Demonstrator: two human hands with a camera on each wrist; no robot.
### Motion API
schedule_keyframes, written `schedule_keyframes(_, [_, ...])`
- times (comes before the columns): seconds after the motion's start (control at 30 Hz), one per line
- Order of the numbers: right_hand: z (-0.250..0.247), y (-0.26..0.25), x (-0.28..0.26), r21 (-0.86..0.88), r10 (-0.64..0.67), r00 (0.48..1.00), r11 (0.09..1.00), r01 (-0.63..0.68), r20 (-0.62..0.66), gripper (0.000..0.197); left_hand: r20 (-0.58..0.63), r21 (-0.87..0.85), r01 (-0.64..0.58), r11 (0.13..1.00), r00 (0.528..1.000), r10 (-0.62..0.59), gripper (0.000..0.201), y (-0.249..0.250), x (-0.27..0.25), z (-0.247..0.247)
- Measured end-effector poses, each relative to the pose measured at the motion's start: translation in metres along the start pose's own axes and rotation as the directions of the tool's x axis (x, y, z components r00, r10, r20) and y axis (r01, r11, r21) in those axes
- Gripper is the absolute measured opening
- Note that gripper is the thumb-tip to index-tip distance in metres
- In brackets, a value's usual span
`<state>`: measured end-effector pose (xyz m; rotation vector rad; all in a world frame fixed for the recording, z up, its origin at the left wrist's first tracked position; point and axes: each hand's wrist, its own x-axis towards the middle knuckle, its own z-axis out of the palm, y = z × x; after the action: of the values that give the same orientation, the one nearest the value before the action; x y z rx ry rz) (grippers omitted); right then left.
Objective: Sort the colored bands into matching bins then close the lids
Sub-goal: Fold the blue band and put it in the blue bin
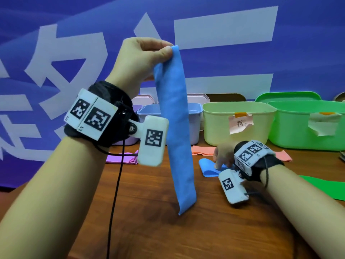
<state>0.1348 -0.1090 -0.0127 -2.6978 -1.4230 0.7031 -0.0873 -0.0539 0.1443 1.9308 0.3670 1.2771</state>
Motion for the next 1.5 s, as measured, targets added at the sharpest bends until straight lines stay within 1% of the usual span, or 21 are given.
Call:
schedule_keyframes(0.1, [0.002, 0.001, -0.003, 0.040, -0.033, 0.999, 0.999, 0.032, 0.008, 0.018, 0.002, 0.006, -0.003, 1.000, 1.000, 0.003, 0.008, 0.000, 0.000, -0.001])
schedule_keyframes(0.2, [0.002, 0.000, -0.009, 0.010, -0.034, 0.994, 0.999, 0.035, -0.106, 0.024, -0.006, 0.018, -0.010, 1.000, 1.000, 0.010, 0.008, 0.000, 0.001, -0.003])
schedule_keyframes(0.3, [-0.003, 0.000, -0.019, 0.036, -0.056, 0.983, 0.997, 0.063, -0.178, 0.020, -0.015, 0.028, -0.015, 0.999, 1.000, 0.016, 0.008, 0.000, 0.003, -0.003])
schedule_keyframes(0.33, [-0.007, 0.000, -0.024, 0.084, -0.066, 0.979, 0.993, 0.083, -0.194, 0.016, -0.015, 0.032, -0.016, 0.999, 1.000, 0.016, 0.008, 0.000, 0.004, -0.004])
schedule_keyframes(0.4, [-0.014, -0.001, -0.037, 0.277, -0.089, 0.968, 0.948, 0.155, -0.237, 0.012, -0.011, 0.039, -0.010, 0.999, 1.000, 0.011, 0.008, -0.001, 0.006, -0.003])
schedule_keyframes(0.47, [-0.023, -0.002, -0.053, 0.448, -0.117, 0.935, 0.853, 0.267, -0.335, 0.011, -0.008, 0.038, 0.000, 0.999, 1.000, 0.000, 0.007, -0.004, 0.008, -0.001])
schedule_keyframes(0.53, [-0.034, -0.003, -0.068, 0.555, -0.147, 0.895, 0.739, 0.383, -0.422, 0.011, -0.007, 0.036, 0.011, 0.999, 1.000, -0.011, 0.006, -0.007, 0.010, 0.002])
schedule_keyframes(0.6, [-0.044, -0.005, -0.083, 0.640, -0.174, 0.866, 0.608, 0.469, -0.469, 0.009, -0.003, 0.035, 0.025, 0.999, 1.000, -0.025, 0.006, -0.009, 0.012, 0.003])
schedule_keyframes(0.67, [-0.052, -0.005, -0.094, 0.725, -0.201, 0.849, 0.448, 0.524, -0.489, 0.006, 0.015, 0.031, 0.044, 0.999, 0.999, -0.044, 0.007, -0.009, 0.015, 0.004])
schedule_keyframes(0.73, [-0.059, -0.005, -0.105, 0.790, -0.247, 0.827, 0.254, 0.558, -0.505, 0.011, 0.048, 0.034, 0.079, 0.996, 0.996, -0.080, 0.010, -0.009, 0.019, 0.004])
schedule_keyframes(0.77, [-0.061, -0.004, -0.110, 0.800, -0.277, 0.806, 0.169, 0.576, -0.522, 0.014, 0.069, 0.031, 0.096, 0.995, 0.993, -0.098, 0.011, -0.009, 0.020, 0.004])
schedule_keyframes(0.8, [-0.063, -0.002, -0.114, 0.788, -0.299, 0.779, 0.121, 0.604, -0.551, 0.017, 0.088, 0.028, 0.108, 0.994, 0.990, -0.110, 0.012, -0.009, 0.021, 0.005])
schedule_keyframes(0.83, [-0.065, -0.001, -0.119, 0.759, -0.307, 0.751, 0.119, 0.640, -0.585, 0.020, 0.101, 0.025, 0.114, 0.993, 0.988, -0.116, 0.013, -0.008, 0.022, 0.006])
schedule_keyframes(0.87, [-0.066, -0.001, -0.122, 0.718, -0.303, 0.725, 0.158, 0.678, -0.619, 0.021, 0.107, 0.021, 0.118, 0.993, 0.987, -0.120, 0.013, -0.007, 0.023, 0.006])
schedule_keyframes(0.93, [-0.067, -0.002, -0.127, 0.599, -0.267, 0.659, 0.279, 0.751, -0.703, 0.013, 0.123, 0.010, 0.114, 0.993, 0.986, -0.114, 0.014, -0.005, 0.024, 0.008])
schedule_keyframes(1.0, [-0.069, -0.006, -0.132, 0.477, -0.224, 0.570, 0.358, 0.803, -0.791, 0.007, 0.147, -0.012, 0.109, 0.994, 0.983, -0.106, 0.015, 0.000, 0.026, 0.011])
schedule_keyframes(1.1, [-0.073, -0.017, -0.143, 0.316, -0.190, 0.414, 0.397, 0.862, -0.890, 0.009, 0.170, -0.065, 0.122, 0.990, 0.979, -0.109, 0.015, 0.010, 0.027, 0.016])
schedule_keyframes(1.17, [-0.076, -0.026, -0.148, 0.229, -0.209, 0.323, 0.375, 0.898, -0.923, 0.015, 0.193, -0.101, 0.136, 0.986, 0.975, -0.115, 0.017, 0.016, 0.024, 0.021])
schedule_keyframes(1.2, [-0.077, -0.030, -0.150, 0.212, -0.216, 0.303, 0.361, 0.908, -0.928, 0.016, 0.212, -0.118, 0.143, 0.983, 0.970, -0.116, 0.018, 0.018, 0.021, 0.024])
schedule_keyframes(1.3, [-0.074, -0.039, -0.148, 0.210, -0.215, 0.301, 0.362, 0.908, -0.929, 0.010, 0.276, -0.152, 0.181, 0.972, 0.952, -0.134, 0.018, 0.020, 0.011, 0.034])
schedule_keyframes(1.5, [-0.068, -0.037, -0.137, 0.246, -0.086, 0.295, 0.359, 0.900, -0.952, 0.015, 0.344, -0.285, 0.282, 0.916, 0.922, -0.177, 0.018, 0.018, -0.006, 0.052])
